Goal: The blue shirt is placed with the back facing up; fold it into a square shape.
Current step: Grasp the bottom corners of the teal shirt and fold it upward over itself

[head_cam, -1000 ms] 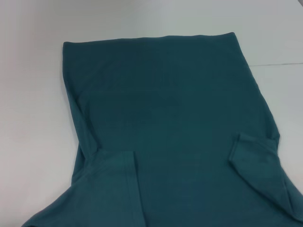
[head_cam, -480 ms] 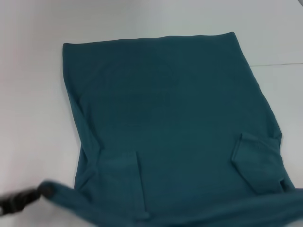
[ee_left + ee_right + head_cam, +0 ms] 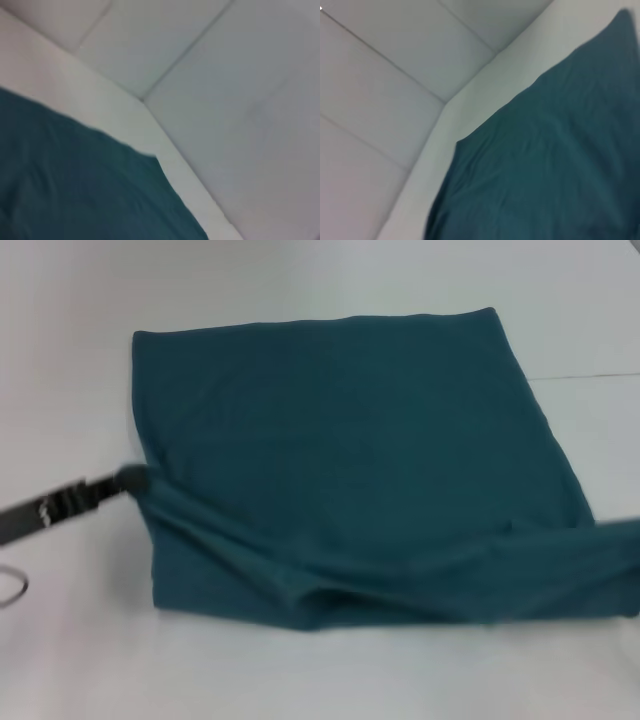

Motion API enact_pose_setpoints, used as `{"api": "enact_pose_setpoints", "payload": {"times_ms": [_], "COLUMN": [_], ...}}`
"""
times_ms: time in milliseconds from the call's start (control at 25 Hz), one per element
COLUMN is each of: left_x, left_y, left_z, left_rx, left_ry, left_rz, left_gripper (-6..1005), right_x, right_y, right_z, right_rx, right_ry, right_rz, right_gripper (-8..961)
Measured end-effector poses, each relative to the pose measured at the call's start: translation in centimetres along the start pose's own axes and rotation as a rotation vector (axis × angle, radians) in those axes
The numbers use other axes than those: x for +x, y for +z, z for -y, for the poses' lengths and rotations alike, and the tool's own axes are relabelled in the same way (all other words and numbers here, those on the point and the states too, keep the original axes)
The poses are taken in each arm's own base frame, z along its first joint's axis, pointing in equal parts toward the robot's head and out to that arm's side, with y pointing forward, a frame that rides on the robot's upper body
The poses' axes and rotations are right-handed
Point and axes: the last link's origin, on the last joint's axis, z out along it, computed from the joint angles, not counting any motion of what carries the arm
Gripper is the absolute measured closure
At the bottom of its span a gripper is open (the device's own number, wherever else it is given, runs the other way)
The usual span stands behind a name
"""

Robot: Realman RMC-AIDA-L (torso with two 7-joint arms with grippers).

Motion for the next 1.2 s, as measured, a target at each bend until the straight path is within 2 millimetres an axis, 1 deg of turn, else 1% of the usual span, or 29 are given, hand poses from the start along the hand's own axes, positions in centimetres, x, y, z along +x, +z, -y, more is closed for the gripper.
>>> {"api": "enact_pose_setpoints", "payload": {"times_ms": [280,400,560,680,800,920,1080,1200], "left_x": [2.6,3.3,4.4,5.1,5.4,5.8,6.1,6.1], "left_y": [3.7,5.2,6.9,8.1,9.0,9.9,10.8,11.5], "left_z": [0.6,0.6,0.6,0.6,0.6,0.5,0.3,0.3], "left_rx": [0.088,0.114,0.153,0.191,0.219,0.249,0.276,0.3], "left_ry": [-0.016,-0.011,-0.001,0.016,0.033,0.05,0.066,0.078], "left_rz": [-0.078,-0.107,-0.149,-0.187,-0.209,-0.248,-0.276,-0.286], "left_gripper": [984,984,984,984,984,984,984,984], "right_x": [-4.1,-5.7,-7.8,-9.0,-9.8,-10.6,-11.4,-11.6], "right_y": [4.2,6.2,8.7,10.4,11.9,12.9,13.8,14.5], "right_z": [0.0,0.1,-0.2,-0.3,-0.5,-0.7,-0.8,-0.9], "right_rx": [0.075,0.136,0.197,0.253,0.306,0.347,0.394,0.417], "right_ry": [-0.053,-0.078,-0.127,-0.168,-0.209,-0.24,-0.273,-0.291], "right_rz": [0.022,0.034,0.047,0.046,0.046,0.06,0.079,0.084], "right_gripper": [913,913,913,913,913,914,914,914]}}
